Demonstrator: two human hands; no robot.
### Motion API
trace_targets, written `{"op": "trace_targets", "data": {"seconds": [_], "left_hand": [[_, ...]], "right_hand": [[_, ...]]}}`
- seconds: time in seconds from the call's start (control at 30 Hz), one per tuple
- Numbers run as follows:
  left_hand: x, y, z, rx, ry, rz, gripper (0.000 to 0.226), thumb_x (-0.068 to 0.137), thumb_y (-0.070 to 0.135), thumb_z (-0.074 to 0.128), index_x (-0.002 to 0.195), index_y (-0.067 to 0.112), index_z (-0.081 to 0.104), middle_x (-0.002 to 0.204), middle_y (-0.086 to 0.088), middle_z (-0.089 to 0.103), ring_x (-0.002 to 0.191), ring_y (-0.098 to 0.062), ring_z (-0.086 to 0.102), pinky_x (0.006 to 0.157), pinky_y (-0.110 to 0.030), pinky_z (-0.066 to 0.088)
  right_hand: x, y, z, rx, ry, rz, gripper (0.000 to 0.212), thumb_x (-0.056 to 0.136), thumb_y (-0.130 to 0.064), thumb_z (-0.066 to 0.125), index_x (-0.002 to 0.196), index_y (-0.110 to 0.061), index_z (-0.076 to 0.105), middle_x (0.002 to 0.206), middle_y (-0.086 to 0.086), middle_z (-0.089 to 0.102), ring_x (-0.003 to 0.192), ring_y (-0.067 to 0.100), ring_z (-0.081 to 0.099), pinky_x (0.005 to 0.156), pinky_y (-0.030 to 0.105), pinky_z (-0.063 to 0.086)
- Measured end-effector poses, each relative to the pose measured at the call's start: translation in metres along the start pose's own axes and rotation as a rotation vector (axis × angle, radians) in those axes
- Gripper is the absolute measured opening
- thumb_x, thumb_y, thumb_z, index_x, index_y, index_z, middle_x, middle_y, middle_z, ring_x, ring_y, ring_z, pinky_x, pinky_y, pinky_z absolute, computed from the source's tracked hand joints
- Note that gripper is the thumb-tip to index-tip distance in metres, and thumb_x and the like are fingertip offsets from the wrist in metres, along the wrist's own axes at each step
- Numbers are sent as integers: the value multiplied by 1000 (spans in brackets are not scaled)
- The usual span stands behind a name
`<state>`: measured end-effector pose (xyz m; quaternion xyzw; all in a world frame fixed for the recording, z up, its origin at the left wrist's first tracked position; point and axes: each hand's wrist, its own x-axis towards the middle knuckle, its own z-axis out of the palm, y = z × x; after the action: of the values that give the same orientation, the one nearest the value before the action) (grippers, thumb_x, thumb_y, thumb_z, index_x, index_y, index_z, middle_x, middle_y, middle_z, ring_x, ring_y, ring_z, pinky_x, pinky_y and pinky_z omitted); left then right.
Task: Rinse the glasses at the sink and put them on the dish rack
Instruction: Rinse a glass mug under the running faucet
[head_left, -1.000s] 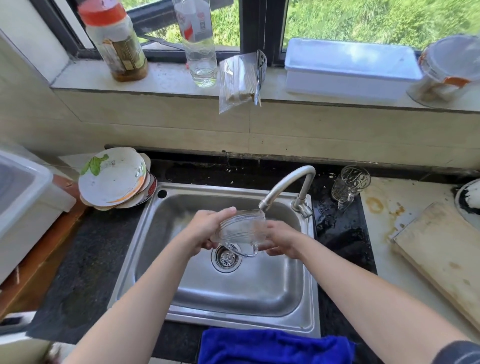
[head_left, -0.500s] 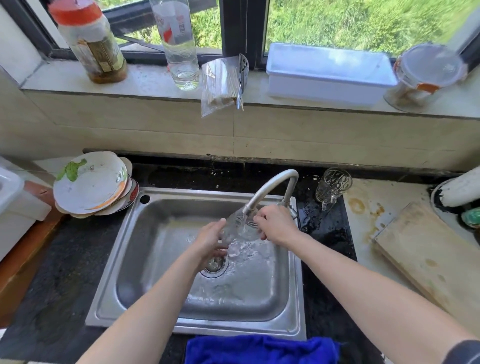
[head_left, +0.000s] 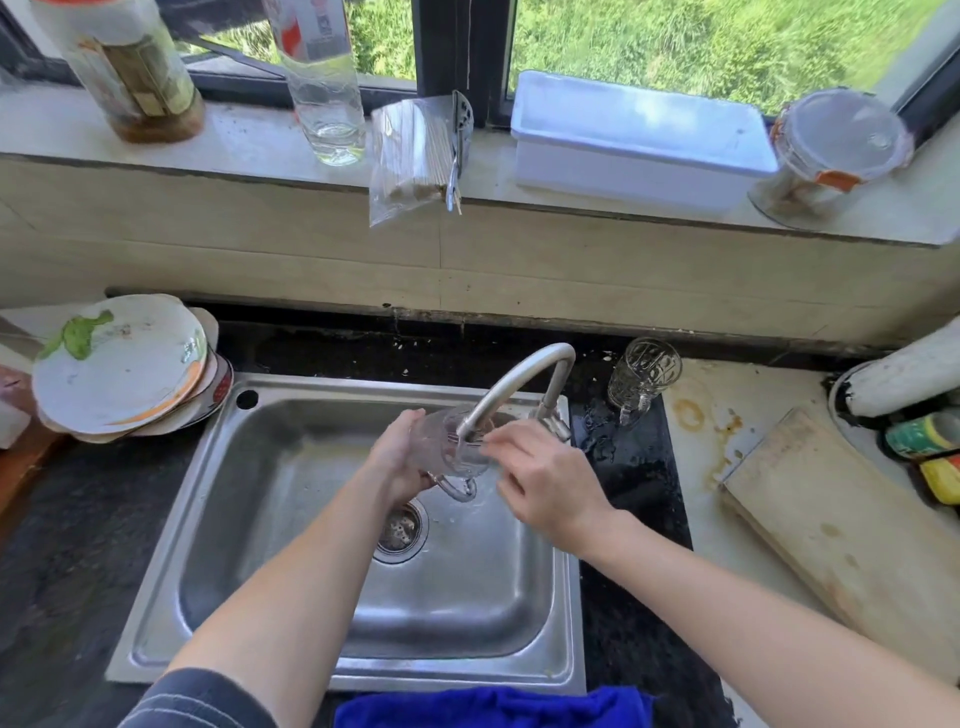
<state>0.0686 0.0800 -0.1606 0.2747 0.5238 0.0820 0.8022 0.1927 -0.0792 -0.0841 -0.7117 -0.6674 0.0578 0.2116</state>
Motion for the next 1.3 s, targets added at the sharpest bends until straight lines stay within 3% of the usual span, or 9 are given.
{"op": "trace_targets", "data": {"seconds": [0.17,0.37,0.47,0.57,0.73,0.9,1.0,1.13,1.3], "left_hand": [[1,14,16,176,-31,86,32,86,38,55,97,8,60,81,-14,58,64,-26,57,64,-34,46],[9,29,-3,239,10,113,33,86,39,57,97,8,60,83,-15,63,70,-26,60,64,-34,47],[7,30,5,279,-12,98,37,80,41,60,97,9,60,81,-12,63,68,-26,60,65,-35,48],[12,38,-14,268,5,82,47,82,43,59,109,5,62,100,-18,70,88,-34,66,81,-44,52],[5,28,-2,414,-32,-52,61,78,48,59,122,6,59,87,-10,66,66,-25,61,63,-33,48],[0,21,-12,225,-230,-28,57,85,55,57,119,10,61,107,-13,65,73,-23,61,61,-28,48],[1,13,-10,103,-138,23,72,71,53,73,127,11,56,113,-14,60,70,-23,60,63,-31,50],[-5,23,-20,198,-78,-31,38,83,44,64,104,13,61,77,-7,63,50,-17,56,41,-19,40],[-6,22,-12,327,-166,-135,31,84,46,58,90,15,58,62,1,51,38,-10,40,33,-16,29]], "right_hand": [[16,-12,29,-115,-476,18,50,86,-8,54,136,-5,46,138,7,48,132,23,37,95,43,49],[10,-7,38,-82,-276,-175,51,69,-2,50,119,-6,61,121,7,65,116,23,56,72,33,57],[27,-16,42,-113,-326,2,48,78,3,56,126,-5,52,123,13,58,115,30,53,72,41,52],[13,-10,36,-32,-297,-173,69,70,8,62,134,-10,44,133,12,58,119,29,58,68,37,55],[25,-11,32,-113,-270,-157,45,45,2,85,86,-9,67,84,2,70,76,24,67,42,25,42],[35,-12,20,24,-352,73,27,101,-30,44,117,-16,60,110,7,64,105,28,58,74,39,46],[39,-25,18,127,-315,138,30,101,-33,44,106,-12,66,104,13,66,101,34,60,76,41,45],[16,-13,12,116,-409,-23,40,95,-21,53,135,-17,54,136,2,58,128,21,49,92,42,50],[27,-16,19,-67,-346,-112,35,83,-5,61,118,-7,63,118,8,65,111,29,58,79,40,56]]}}
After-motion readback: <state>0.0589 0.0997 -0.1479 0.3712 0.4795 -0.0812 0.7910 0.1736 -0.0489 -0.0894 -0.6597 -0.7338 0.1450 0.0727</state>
